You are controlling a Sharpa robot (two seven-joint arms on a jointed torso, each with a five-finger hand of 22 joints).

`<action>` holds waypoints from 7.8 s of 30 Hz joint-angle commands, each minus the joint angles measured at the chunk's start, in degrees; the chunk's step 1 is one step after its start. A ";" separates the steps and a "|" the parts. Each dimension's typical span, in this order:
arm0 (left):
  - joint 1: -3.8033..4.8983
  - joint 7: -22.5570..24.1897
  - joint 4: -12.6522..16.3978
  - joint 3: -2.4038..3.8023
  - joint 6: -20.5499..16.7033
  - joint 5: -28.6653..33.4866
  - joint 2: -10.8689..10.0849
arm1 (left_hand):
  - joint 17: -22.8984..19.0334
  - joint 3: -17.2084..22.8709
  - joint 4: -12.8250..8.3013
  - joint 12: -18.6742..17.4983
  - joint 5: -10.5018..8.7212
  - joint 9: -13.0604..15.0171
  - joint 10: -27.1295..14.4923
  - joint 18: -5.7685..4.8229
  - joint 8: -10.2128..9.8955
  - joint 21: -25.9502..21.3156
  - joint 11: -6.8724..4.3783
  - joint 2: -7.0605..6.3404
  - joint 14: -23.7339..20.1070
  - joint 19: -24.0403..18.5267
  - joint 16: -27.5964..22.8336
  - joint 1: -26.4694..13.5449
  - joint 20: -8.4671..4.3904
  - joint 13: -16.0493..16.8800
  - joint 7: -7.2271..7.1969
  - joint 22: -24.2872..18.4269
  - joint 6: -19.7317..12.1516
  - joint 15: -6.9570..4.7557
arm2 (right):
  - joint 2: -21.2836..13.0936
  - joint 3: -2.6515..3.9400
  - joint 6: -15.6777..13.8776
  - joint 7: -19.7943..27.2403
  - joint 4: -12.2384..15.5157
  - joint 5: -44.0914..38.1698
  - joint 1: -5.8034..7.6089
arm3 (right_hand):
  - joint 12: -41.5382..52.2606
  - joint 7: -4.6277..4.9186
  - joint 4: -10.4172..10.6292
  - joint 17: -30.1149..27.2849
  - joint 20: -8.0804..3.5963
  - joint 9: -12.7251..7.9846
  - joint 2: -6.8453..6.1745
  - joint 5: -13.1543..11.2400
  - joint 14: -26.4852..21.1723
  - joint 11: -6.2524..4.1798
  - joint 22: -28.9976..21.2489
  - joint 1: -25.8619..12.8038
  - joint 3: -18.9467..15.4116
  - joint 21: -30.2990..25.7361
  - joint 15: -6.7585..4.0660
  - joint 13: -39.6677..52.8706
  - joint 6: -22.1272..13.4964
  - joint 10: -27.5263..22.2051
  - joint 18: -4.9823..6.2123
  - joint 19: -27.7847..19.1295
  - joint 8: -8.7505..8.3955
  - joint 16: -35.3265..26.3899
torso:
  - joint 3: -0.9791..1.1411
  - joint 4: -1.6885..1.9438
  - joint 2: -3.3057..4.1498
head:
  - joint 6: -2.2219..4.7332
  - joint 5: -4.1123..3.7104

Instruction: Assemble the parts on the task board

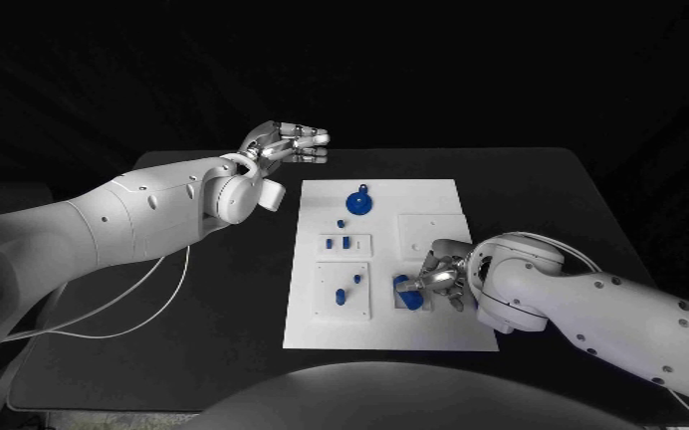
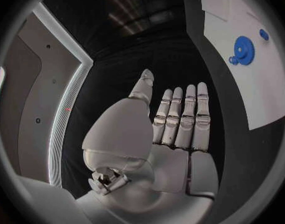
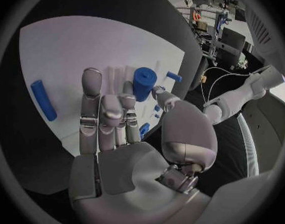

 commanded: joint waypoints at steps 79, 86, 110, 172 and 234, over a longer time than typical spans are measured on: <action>0.02 -1.47 -0.02 -0.05 2.06 -0.27 -0.46 | -0.05 -0.22 0.59 -0.03 0.21 0.00 0.02 -0.57 0.01 -0.03 0.49 0.80 -0.49 -0.69 -0.07 0.24 0.18 0.03 0.47 -0.04 0.02 0.13 | -3.21 0.52 3.78 2.29 1.64 2.61 -1.70 | 0.82 -0.96 2.60 -0.22 -1.06 10.64 3.28 -0.33 0.16 -0.68 -0.57 2.73 -4.51 0.39 -0.90 8.83 1.57 3.71 -1.30 2.28 -0.05 -0.91 | 0.03 0.02 0.05 | 0.00 0.04; 0.02 -1.89 0.10 -0.06 2.45 -0.38 -0.51 | -0.05 -0.19 0.62 -0.03 0.13 -0.01 -0.06 -0.56 -0.01 -0.02 0.58 0.77 -0.50 -0.71 -0.07 0.29 0.20 0.03 0.50 -0.04 -0.08 0.18 | -2.88 0.50 7.01 0.79 0.99 2.83 -1.87 | -0.49 -0.82 -0.26 -0.57 -0.83 10.59 2.47 -0.26 0.05 -0.49 -0.85 5.12 -4.68 -0.30 -0.69 8.13 0.81 2.94 -1.26 2.07 -0.06 -1.36 | -0.04 -0.01 -0.01 | 0.00 0.06; 0.02 -3.50 -0.16 -0.07 3.95 0.75 -0.54 | -0.05 -0.10 0.27 -0.02 0.20 0.00 -0.21 -0.57 0.01 -0.03 0.58 1.05 -0.81 -0.97 -0.08 0.64 0.27 0.03 0.48 -0.04 -0.03 0.25 | -2.62 0.48 6.87 -0.58 0.70 2.59 -2.89 | 0.15 -0.87 -2.09 -0.67 -0.58 10.32 1.29 0.08 0.14 -0.44 -0.48 6.53 -7.65 -0.32 -0.52 7.77 1.18 3.00 -1.16 2.24 -0.07 -1.08 | 0.03 -0.03 -0.01 | 0.00 0.01; 0.01 1.80 -0.58 -0.09 -0.28 2.71 -0.96 | -0.01 -1.01 -0.41 -0.02 0.34 -0.02 1.88 -0.90 0.01 0.08 0.06 1.93 1.84 0.49 -0.03 0.88 -0.54 0.03 -0.06 0.03 -0.18 -0.53 | -12.12 11.28 9.36 -1.95 0.68 -6.14 -7.84 | 1.07 -0.94 -2.17 0.05 -0.52 27.75 -0.84 0.23 0.09 -0.45 0.96 9.43 -6.00 1.00 -0.48 4.62 -2.15 1.27 -1.06 2.30 -0.05 0.28 | 0.04 -0.11 -0.01 | 0.00 -4.90; 0.03 -0.81 -0.08 -0.12 1.85 1.77 -0.68 | -0.01 -0.72 0.26 -0.02 -0.24 -0.11 1.19 -1.48 -0.04 -0.02 0.34 1.77 1.55 -1.13 -0.03 0.62 -0.36 0.03 0.63 -0.03 -3.48 -0.37 | -8.39 8.50 3.00 -1.26 1.33 -4.88 -9.95 | -1.50 3.37 -21.03 0.67 0.50 -6.70 4.15 29.68 -0.22 1.17 6.01 11.20 10.30 2.02 0.53 2.01 -5.06 -0.61 0.73 1.70 -0.14 -0.49 | 0.00 0.01 -0.01 | 0.00 -3.48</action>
